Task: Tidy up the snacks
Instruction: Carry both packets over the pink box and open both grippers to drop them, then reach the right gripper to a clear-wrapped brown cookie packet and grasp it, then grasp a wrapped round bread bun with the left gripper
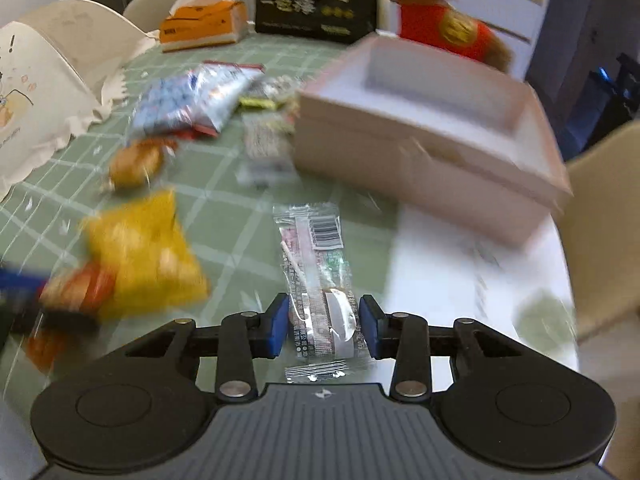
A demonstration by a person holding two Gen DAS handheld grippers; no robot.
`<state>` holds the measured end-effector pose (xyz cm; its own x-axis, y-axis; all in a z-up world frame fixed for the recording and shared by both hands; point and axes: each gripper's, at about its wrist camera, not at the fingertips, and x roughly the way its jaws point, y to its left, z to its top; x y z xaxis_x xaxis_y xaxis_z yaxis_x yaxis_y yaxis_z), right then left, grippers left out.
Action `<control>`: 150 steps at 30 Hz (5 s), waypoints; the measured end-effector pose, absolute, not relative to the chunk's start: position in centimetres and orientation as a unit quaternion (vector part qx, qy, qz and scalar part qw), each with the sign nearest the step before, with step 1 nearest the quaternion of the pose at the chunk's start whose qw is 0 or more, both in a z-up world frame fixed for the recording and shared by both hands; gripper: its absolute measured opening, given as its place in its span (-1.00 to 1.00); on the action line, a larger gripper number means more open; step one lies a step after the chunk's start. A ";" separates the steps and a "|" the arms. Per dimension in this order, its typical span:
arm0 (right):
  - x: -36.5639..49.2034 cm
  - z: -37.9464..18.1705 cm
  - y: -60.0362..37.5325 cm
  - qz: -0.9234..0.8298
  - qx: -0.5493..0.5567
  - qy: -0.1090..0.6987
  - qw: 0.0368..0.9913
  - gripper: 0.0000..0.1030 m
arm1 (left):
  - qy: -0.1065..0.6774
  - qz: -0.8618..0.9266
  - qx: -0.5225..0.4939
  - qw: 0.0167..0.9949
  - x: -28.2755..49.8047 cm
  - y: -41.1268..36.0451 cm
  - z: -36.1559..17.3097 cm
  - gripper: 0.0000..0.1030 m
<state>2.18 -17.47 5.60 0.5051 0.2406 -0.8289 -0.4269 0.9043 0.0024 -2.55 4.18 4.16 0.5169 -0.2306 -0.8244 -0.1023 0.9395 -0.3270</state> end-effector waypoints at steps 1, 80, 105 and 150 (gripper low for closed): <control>1.4 5.7 -18.2 0.194 -0.098 0.461 0.860 -0.26 | 0.484 -0.033 -0.165 0.859 -2.0 3.8 4.1 0.47; 9.2 10.7 -22.3 0.136 -0.089 0.388 0.907 0.22 | 0.444 -0.082 -0.057 0.891 22.4 2.6 3.5 -0.38; 8.9 7.8 -10.8 0.246 -0.105 0.396 0.878 0.48 | 0.453 -0.045 -0.175 0.873 1.6 6.8 6.5 -0.60; 3.8 3.1 -22.3 0.166 -0.067 0.373 0.910 0.89 | 0.474 0.074 -0.211 0.852 6.8 6.9 4.7 -0.41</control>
<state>3.78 -22.28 3.11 0.6662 0.2512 -0.7022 -0.3518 0.9361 0.0012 6.82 6.93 4.71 0.5405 -0.0731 -0.8382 -0.3265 0.8999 -0.2890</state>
